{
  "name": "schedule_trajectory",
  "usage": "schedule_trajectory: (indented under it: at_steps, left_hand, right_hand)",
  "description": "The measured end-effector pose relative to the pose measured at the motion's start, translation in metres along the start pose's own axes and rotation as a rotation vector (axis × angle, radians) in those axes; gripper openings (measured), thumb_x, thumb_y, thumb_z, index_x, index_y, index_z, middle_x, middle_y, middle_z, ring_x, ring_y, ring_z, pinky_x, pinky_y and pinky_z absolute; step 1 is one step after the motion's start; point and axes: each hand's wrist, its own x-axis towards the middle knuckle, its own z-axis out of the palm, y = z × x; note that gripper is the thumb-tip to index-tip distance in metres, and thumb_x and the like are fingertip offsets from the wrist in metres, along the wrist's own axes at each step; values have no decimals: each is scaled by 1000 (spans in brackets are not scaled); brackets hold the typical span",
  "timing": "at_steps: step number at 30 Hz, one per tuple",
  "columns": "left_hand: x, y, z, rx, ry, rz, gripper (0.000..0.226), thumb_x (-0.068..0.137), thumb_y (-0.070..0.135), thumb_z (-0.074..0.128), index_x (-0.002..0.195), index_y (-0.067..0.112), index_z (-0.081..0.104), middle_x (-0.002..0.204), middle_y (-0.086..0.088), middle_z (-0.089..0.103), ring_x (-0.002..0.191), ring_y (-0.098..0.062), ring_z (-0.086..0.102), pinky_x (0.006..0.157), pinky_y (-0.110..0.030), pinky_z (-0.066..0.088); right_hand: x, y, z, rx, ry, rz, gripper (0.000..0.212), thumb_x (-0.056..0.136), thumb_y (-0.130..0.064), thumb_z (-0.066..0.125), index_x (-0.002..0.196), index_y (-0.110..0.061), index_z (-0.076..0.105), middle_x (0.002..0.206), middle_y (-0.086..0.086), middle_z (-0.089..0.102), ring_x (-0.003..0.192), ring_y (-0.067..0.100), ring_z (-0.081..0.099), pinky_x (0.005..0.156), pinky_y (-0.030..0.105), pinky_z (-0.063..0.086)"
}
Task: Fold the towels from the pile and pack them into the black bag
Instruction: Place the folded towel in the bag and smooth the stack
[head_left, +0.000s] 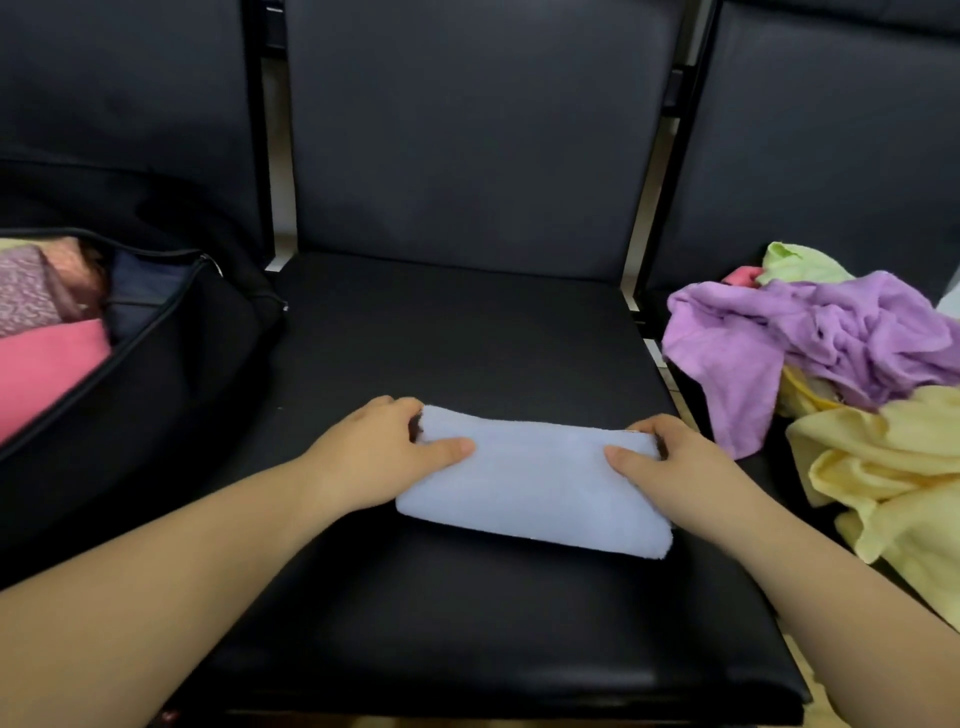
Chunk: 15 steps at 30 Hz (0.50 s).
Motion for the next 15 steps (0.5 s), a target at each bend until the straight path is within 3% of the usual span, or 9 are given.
schedule_trajectory:
  at_steps: [3, 6, 9, 12, 15]
  left_hand:
    - [1, 1, -6, -10, -91, -22, 44, 77, 61, 63, 88, 19, 57, 96, 5, 54, 82, -9, 55, 69, -24, 44]
    - [-2, 0, -13, -134, -179, -58, 47, 75, 55, 71, 101, 18, 59, 104, 4, 62, 92, -12, 60, 79, -28, 49]
    - [-9, 1, -15, -141, -158, -94, 67, 80, 61, 61, 126, 14, 49, 122, 1, 57, 103, -14, 57, 75, -25, 44]
    - [-15, 4, -11, -168, -113, -147, 86, 85, 68, 47, 145, 9, 28, 141, -5, 44, 118, -20, 49, 84, -26, 37]
    - [-21, 10, -9, -302, -97, -189, 89, 87, 69, 40, 150, 10, 18, 149, -8, 36, 129, -25, 42, 87, -28, 32]
  right_hand:
    - [-4, -2, -1, 34, -23, 8, 19, 89, -31, 59, 107, -24, 56, 97, -7, 59, 83, 9, 56, 62, 21, 42]
    - [-10, -2, -4, 111, -59, 11, 11, 89, -25, 61, 99, -22, 61, 96, -3, 65, 84, 12, 61, 66, 24, 48]
    - [-18, -6, -5, 184, -155, 22, 8, 89, -16, 61, 96, -19, 62, 96, 5, 68, 82, 18, 65, 62, 26, 52]
    - [-28, -14, -5, 152, -235, 11, 9, 90, -12, 57, 96, -18, 61, 93, 6, 68, 75, 14, 64, 56, 22, 48]
    - [-33, -19, -7, -39, -281, -19, 8, 87, -21, 56, 93, -21, 62, 90, 0, 68, 81, 13, 64, 67, 24, 49]
